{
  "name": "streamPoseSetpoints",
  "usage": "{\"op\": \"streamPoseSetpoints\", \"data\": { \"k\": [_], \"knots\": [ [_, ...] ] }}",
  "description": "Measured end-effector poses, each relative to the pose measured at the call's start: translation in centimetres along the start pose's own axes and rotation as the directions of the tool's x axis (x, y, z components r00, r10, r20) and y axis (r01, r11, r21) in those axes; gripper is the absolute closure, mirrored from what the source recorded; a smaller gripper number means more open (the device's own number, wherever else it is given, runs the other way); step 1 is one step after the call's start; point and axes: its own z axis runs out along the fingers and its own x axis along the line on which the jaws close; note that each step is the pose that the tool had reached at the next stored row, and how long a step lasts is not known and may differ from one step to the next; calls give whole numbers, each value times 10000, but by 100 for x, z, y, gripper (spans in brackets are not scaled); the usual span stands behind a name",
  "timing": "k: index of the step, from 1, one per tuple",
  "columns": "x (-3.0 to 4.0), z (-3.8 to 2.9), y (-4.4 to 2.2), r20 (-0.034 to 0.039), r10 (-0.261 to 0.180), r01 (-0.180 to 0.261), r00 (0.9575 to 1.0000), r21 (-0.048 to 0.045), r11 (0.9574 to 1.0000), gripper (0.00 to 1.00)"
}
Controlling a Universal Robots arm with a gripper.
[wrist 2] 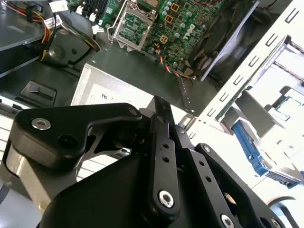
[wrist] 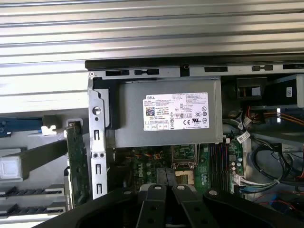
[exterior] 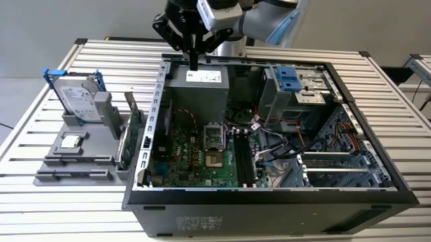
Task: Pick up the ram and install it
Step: 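Reach for the ram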
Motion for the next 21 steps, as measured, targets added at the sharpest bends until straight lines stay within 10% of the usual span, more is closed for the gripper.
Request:
{"op": "streamPoseSetpoints", "data": {
  "k": [21],
  "knots": [
    [237,-4,-18,-4,0,0,10000,0,10000,100]
  ]
}}
